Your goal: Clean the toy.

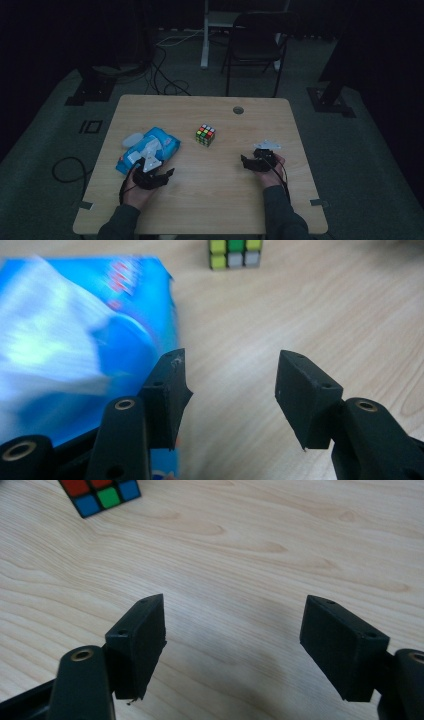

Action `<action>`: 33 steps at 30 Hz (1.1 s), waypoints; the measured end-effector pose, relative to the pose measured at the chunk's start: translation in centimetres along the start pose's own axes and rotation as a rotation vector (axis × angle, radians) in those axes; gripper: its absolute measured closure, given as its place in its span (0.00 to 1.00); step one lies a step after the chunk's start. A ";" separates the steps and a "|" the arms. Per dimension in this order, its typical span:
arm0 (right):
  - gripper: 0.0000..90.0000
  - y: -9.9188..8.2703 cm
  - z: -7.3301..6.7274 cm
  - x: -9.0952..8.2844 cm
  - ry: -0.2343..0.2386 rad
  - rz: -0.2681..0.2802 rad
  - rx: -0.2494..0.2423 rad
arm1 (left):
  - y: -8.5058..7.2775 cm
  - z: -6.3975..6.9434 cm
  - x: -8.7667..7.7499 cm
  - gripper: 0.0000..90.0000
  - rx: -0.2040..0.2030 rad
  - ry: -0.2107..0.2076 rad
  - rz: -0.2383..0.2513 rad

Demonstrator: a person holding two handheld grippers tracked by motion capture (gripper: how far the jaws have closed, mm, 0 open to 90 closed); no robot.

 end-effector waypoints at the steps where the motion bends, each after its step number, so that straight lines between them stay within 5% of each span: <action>1: 0.29 0.2 -0.2 0.1 0.004 0.007 -0.005 | 0.8 -0.9 -0.6 0.52 0.002 0.019 0.019; 8: 0.29 0.6 -1.0 0.0 0.018 0.022 -0.012 | 3.0 -5.3 -1.9 0.47 -0.003 0.126 0.037; 13: 0.29 0.6 -1.2 0.1 0.021 0.022 -0.013 | 2.5 -7.5 -0.8 0.47 -0.016 0.170 -0.047; 21: 0.29 0.3 -1.2 0.3 0.017 0.014 -0.014 | 1.9 -8.4 0.7 0.50 -0.018 0.177 -0.125; 33: 0.29 0.1 -1.1 0.2 0.011 0.010 -0.013 | 1.6 -8.9 1.2 0.80 -0.040 0.182 -0.152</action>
Point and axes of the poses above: each handheld gripper's, and its own axes: x roughly forward along the jaws, y roughly out of its top, z roughly to its right, the point moved 10 cm from there along x, roughly forward along the jaws, and after that the axes turned 10 degrees about z, right-handed, at the moved point
